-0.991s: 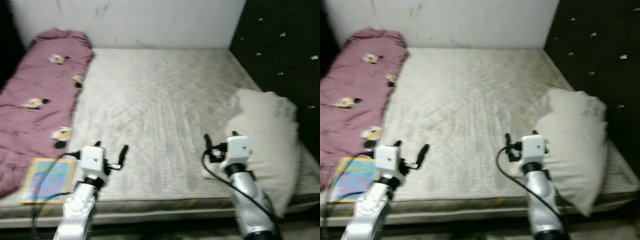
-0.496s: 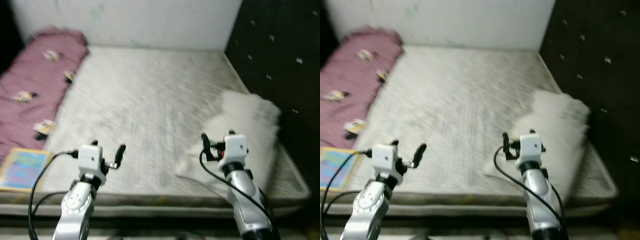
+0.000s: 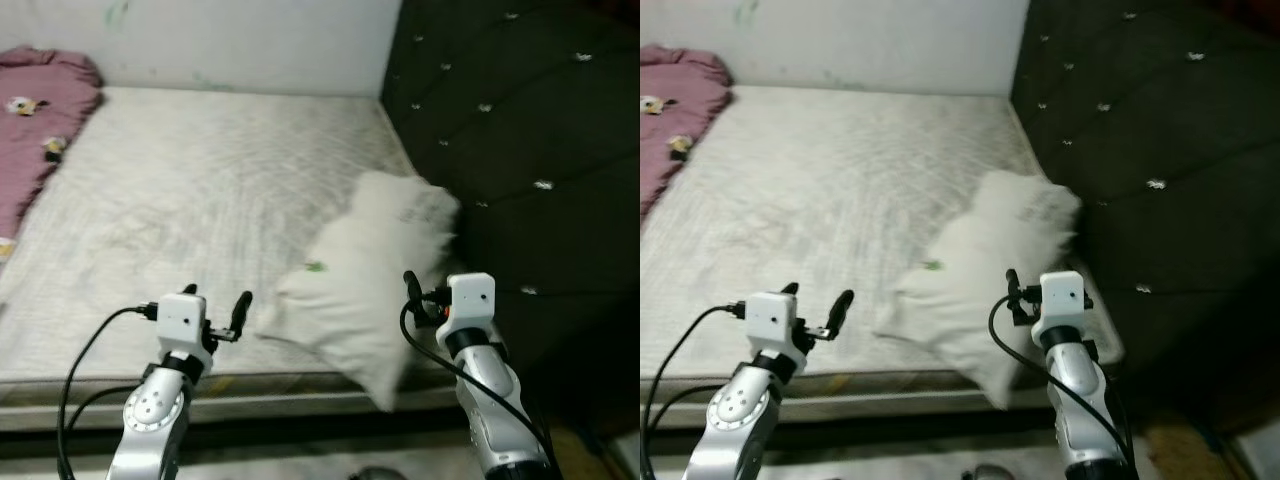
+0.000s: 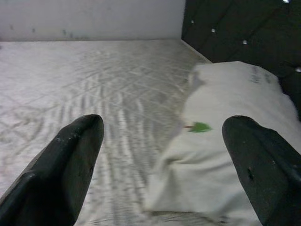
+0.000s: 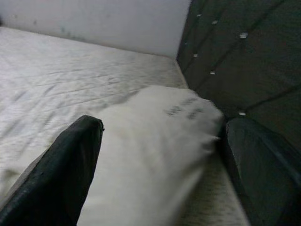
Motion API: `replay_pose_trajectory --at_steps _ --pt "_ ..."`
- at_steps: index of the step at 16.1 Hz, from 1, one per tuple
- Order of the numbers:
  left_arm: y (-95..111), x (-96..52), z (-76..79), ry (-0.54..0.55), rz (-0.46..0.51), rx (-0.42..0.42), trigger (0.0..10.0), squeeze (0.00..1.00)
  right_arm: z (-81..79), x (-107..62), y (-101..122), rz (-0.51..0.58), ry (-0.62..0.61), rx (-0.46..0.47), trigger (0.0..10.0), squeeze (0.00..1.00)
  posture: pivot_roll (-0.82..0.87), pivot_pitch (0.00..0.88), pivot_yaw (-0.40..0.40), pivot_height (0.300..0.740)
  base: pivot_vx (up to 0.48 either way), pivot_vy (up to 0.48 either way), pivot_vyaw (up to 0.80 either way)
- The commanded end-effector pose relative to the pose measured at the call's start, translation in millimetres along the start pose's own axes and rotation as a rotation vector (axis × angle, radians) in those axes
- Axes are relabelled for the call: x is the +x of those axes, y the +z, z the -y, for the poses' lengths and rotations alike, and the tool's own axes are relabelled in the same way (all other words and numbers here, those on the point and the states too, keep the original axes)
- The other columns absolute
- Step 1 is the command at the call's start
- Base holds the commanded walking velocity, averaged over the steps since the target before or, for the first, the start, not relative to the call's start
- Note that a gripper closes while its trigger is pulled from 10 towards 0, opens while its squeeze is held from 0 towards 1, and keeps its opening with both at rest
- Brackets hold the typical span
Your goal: Clean up the room
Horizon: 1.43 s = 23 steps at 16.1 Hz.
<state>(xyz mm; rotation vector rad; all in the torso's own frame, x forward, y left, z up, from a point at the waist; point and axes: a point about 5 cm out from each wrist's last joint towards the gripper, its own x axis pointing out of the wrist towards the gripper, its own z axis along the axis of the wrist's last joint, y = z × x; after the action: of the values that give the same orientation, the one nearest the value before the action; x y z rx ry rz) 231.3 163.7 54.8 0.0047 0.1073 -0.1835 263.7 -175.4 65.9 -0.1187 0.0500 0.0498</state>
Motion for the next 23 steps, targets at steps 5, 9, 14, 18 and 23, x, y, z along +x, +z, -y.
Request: replay_pose_trajectory --at_steps 5,9,14,18,23 --pt "3.2 4.1 6.0 -0.006 0.017 -0.021 10.0 0.00 7.0 1.4 1.3 0.000 -0.013 -0.016 10.0 0.00 -0.02 0.000 -0.029 0.740 0.000 -0.258 0.00" --pt "5.7 4.5 6.7 -0.045 0.037 -0.018 10.0 0.00 6.9 1.5 1.2 0.000 -0.014 -0.017 10.0 0.00 -0.03 0.000 -0.027 0.740 0.000 0.000 0.00" --pt "7.1 4.2 8.7 -0.063 0.044 -0.023 10.0 0.00 7.0 1.6 1.4 0.001 -0.013 -0.020 10.0 0.00 -0.02 0.000 -0.028 0.740 0.195 0.000 0.00" --pt "7.2 4.2 8.6 -0.064 0.049 -0.023 10.0 0.00 7.0 3.0 2.1 0.004 -0.009 -0.025 10.0 0.00 -0.02 0.000 -0.028 0.740 0.245 0.000 0.00" --pt "6.9 4.1 7.9 -0.063 0.047 -0.020 10.0 0.00 5.9 2.5 1.0 0.001 0.000 -0.024 10.0 0.00 -0.02 0.000 -0.031 0.740 0.246 0.000 0.00"
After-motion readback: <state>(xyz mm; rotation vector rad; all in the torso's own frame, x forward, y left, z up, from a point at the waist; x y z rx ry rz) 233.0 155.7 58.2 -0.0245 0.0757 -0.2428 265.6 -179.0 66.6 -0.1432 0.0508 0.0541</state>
